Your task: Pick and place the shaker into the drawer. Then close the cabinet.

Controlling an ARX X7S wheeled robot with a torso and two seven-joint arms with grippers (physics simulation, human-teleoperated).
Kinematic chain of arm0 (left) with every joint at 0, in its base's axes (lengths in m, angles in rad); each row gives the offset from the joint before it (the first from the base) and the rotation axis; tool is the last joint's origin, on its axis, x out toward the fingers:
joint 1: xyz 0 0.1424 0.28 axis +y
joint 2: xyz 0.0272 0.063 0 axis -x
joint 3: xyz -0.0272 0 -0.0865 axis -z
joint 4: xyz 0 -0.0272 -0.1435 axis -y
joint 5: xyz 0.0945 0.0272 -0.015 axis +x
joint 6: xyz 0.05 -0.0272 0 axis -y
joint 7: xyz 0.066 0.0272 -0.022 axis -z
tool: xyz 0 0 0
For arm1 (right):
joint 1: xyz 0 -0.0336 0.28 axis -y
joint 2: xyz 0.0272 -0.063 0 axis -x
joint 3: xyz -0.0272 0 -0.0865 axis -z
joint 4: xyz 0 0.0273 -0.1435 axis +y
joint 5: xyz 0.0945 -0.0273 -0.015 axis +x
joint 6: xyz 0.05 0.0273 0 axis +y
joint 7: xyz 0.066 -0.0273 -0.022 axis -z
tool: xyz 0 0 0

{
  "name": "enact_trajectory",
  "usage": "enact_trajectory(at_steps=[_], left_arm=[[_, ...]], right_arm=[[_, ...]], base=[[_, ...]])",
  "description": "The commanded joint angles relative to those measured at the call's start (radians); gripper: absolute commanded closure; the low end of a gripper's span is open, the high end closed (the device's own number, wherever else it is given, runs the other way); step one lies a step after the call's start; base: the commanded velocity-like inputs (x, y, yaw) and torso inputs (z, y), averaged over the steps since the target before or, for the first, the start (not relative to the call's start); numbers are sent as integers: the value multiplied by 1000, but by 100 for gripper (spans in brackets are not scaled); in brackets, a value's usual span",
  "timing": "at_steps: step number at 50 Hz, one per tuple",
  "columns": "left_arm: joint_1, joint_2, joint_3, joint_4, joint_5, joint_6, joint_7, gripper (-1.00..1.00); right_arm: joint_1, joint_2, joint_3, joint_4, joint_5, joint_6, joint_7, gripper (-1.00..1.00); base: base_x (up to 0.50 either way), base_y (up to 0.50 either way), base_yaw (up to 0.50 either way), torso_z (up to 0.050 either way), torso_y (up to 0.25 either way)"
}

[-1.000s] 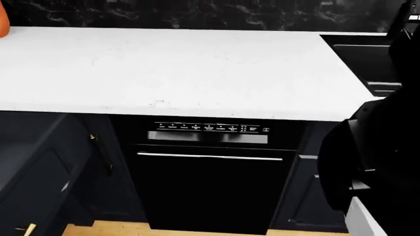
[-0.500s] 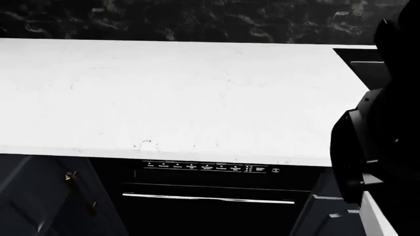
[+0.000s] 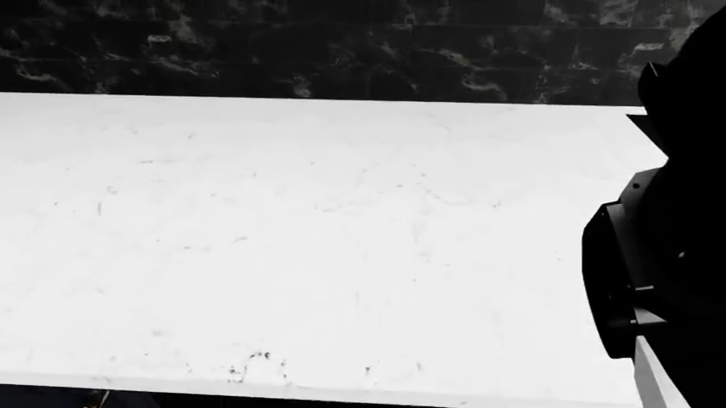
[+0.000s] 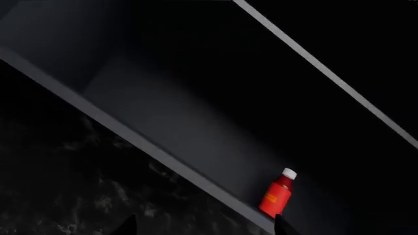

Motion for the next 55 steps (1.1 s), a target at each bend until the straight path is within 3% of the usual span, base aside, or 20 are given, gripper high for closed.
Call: enact_trajectory(at_steps=[1, 8, 31, 36, 41, 46, 51, 55], left_arm=[[10, -2, 16, -2, -6, 33, 1, -100], [21, -4, 15, -1, -4, 40, 5, -100], [10, -18, -37, 16, -28, 22, -48, -100], [-156, -34, -112, 14, -32, 33, -127, -100], [-489, -40, 43, -114, 25, 12, -102, -100], [-825, 66, 242, -306, 123, 89, 22, -100], [-1047, 216, 334, -528, 149, 191, 189, -100], [-1064, 463, 162, -550, 392, 76, 478, -100]], right_arm=[[-13, 5, -10, -13, -3, 10, 6, -100], [-21, 0, -16, -19, 17, 10, 18, -100], [-5, -14, -11, -4, -54, 43, -41, -100], [15, -19, -8, 9, -64, 45, -41, -100], [40, -27, 0, 37, -73, 52, -35, -100], [36, -27, 7, 42, -80, 61, -35, -100], [24, -21, 19, 35, -70, 71, -20, -100], [7, -19, 30, 18, -73, 81, -19, -100]], base=[[499, 26, 0, 0, 0], [501, -13, 0, 0, 1], [158, 8, 0, 0, 0], [0, 0, 0, 0, 0], [0, 0, 0, 0, 2], [0, 0, 0, 0, 0], [0, 0, 0, 0, 0], [0, 0, 0, 0, 0]])
